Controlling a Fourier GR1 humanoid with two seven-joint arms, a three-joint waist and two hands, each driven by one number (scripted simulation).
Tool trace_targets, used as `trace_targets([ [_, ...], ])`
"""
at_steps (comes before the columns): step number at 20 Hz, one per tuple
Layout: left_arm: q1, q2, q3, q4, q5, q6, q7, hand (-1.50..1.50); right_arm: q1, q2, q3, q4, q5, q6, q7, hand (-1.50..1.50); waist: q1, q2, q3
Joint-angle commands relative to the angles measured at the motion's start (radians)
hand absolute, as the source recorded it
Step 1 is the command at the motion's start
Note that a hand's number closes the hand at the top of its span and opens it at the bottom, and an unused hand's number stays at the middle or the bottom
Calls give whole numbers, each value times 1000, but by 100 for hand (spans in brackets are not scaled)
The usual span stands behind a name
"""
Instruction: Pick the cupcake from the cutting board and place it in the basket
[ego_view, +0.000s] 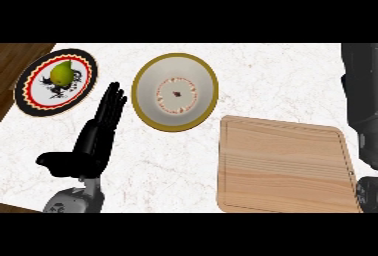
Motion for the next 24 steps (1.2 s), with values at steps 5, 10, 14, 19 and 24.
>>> trace_targets([
  [5, 21, 14, 22, 3, 0, 3, -8, 0, -81, -3, -74, 161, 178, 1, 296, 150, -42, -16, 0],
  [10, 4, 7, 43, 22, 8, 16, -4, 0, -106, -8, -124, 212, 242, -22, 308, 150, -63, -17, 1],
  [14, 31, 8, 34, 3, -10, 27, -7, 0, -96, 7, -164, 191, 279, -55, 311, 150, -86, -30, 2],
  [19, 55, 11, 48, 23, 3, 17, -24, 0, -60, 16, -221, 209, 310, -101, 295, 150, -97, -30, 2],
  [24, 122, 0, 38, -20, 1, 24, -44, 0, -43, 37, -269, 199, 338, -55, 282, 150, -113, -43, 2],
])
